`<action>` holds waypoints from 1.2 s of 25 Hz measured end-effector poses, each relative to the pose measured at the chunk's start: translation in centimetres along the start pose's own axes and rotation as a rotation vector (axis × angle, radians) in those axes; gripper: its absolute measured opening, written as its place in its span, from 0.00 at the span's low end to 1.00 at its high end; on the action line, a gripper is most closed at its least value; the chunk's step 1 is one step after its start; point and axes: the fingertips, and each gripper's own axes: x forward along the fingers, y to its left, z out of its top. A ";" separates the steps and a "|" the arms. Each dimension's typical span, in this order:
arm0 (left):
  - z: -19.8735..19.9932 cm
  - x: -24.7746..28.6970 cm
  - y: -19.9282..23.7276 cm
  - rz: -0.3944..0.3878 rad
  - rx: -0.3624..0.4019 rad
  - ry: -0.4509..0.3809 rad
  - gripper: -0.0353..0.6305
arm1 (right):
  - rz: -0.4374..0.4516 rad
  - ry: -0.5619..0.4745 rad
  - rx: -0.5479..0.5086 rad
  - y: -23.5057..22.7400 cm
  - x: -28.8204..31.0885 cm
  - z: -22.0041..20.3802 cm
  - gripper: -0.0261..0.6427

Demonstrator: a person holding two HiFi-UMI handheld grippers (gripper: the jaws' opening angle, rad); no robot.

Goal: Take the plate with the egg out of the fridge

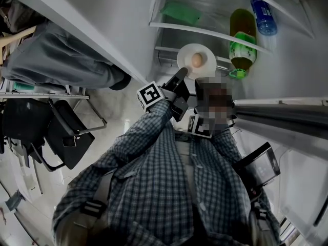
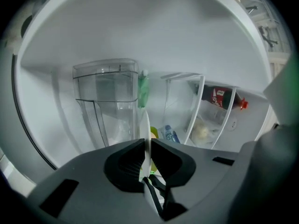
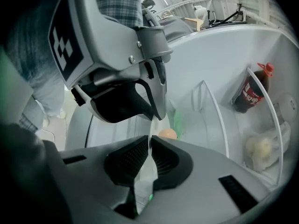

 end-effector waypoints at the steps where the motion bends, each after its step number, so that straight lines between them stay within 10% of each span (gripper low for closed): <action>1: 0.0 0.0 0.1 0.002 -0.006 0.001 0.13 | 0.001 0.003 0.014 0.0 -0.2 -0.1 0.07; 9: -0.1 0.3 -0.5 -0.052 -0.082 -0.010 0.13 | 0.023 -0.005 0.528 -1.1 -1.8 -3.4 0.07; 19: 0.0 0.3 -0.3 -0.062 -0.119 -0.013 0.13 | 0.327 -0.403 2.128 -3.0 -1.7 -6.0 0.08; 30: 0.1 0.2 -0.3 -0.067 -0.131 0.002 0.13 | 0.337 -0.437 2.429 -2.6 1.3 -7.7 0.18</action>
